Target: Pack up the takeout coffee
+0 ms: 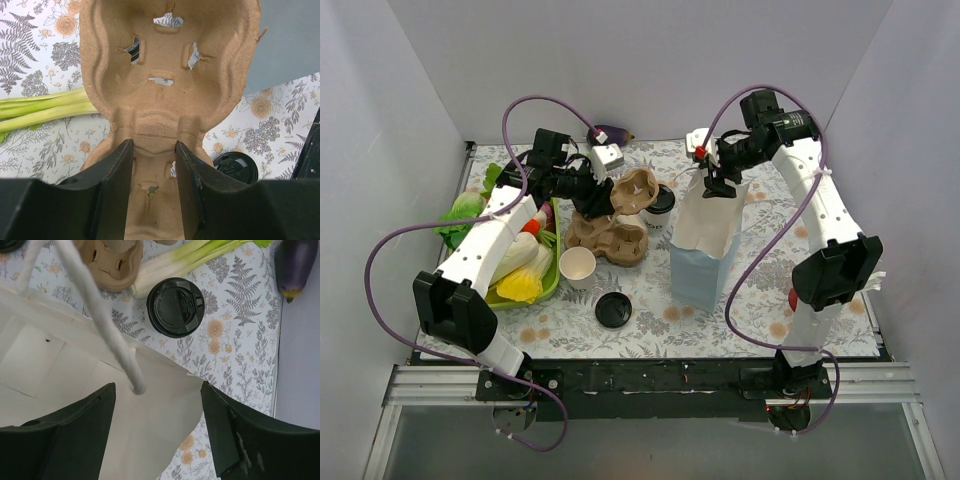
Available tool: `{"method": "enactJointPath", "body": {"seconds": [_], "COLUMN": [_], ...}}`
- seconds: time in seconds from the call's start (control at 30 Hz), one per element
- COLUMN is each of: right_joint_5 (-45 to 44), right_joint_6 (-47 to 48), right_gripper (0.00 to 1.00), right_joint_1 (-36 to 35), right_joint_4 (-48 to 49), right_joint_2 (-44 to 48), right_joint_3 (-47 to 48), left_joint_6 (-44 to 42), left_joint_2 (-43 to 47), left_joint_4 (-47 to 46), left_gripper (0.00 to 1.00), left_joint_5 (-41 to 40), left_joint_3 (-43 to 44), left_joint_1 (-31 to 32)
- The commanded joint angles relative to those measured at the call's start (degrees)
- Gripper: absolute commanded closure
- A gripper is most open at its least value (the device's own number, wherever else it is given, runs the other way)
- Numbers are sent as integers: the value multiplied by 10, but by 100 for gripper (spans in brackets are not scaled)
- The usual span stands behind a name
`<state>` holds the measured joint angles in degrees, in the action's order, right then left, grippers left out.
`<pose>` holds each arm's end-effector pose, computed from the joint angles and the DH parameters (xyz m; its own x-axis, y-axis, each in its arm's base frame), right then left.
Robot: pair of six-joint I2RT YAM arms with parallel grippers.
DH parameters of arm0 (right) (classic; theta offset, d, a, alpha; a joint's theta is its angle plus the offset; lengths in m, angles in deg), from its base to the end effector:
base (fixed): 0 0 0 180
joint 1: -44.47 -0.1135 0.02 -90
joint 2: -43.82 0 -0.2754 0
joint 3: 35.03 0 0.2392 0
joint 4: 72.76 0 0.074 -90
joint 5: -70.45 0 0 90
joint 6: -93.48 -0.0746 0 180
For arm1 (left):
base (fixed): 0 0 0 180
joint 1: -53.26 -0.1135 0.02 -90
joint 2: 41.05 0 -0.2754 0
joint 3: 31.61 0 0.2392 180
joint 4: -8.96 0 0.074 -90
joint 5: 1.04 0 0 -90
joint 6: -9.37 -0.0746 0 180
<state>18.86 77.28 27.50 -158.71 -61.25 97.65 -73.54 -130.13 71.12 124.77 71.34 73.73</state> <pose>0.3433 0.1532 0.3775 0.2920 -0.6976 -0.6543 -0.9326 -0.0560 -0.3565 0.3007 -0.1588 0.3458 -0.7741 0.1821 -0.6064 0.5570 0.6511 -0.5156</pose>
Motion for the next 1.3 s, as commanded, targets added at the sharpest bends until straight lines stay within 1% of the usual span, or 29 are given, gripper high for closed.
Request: {"method": "enactJointPath", "body": {"seconds": [0.0, 0.23, 0.37, 0.47, 0.53, 0.6, 0.67, 0.73, 0.8, 0.83, 0.93, 1.0, 1.07, 1.13, 1.23, 1.27], "right_joint_5": [-25, -12, -18, -26, -21, -11, -7, -13, -21, -22, -23, -26, -29, -31, -44, -49], "right_joint_6": [64, 76, 53, 33, 21, 28, 64, 86, 107, 112, 112, 114, 96, 117, 136, 140], "right_gripper": [23, 18, 19, 22, 25, 26, 22, 21, 21, 21, 23, 28, 30, 32, 37, 40], "right_joint_1": [-1, -6, -17, -20, -21, -21, -22, -25, -28, -30, -31, -30, -30, -31, -32, -33], "right_joint_4": [-29, 52, 95, 105, 101, 91, 88, 88, 80, 59, 19, -30, -36, -36, -36, -36], "right_joint_2": [-6, 50, 80, 84, 85, 94, 111, 117, 109, 100, 45, -5, -29, -26, -7, 3], "right_joint_3": [21, -41, -81, -83, -64, -52, -68, -97, -101, -89, -44, 22, 56, 47, 16, 6], "left_joint_6": [0, 3, 4, 4, 3, 4, 5, 5, 5, 5, 6, 6, 6, 6, 5, 4], "left_joint_2": [36, 37, 38, 41, 40, 40, 40, 39, 38, 37, 33, 33, 35, 36, 38, 39], "left_joint_4": [-10, -11, -10, -9, -8, -7, -7, -7, -8, -7, -7, -6, -4, -4, -4, -4], "left_gripper": [100, 100, 100, 100, 100, 100, 100, 100, 100, 100, 100, 100, 100, 100, 100, 100], "left_joint_5": [12, 12, 9, 8, 7, 7, 8, 8, 8, 8, 9, 10, 11, 10, 10, 13], "left_joint_3": [-8, -9, -10, -11, -11, -11, -11, -13, -11, -10, -5, -3, 0, 0, -2, -3], "left_joint_1": [2, 3, 3, 2, 3, 3, 3, 2, 2, 2, 2, 2, 3, 3, 2, 3]}}
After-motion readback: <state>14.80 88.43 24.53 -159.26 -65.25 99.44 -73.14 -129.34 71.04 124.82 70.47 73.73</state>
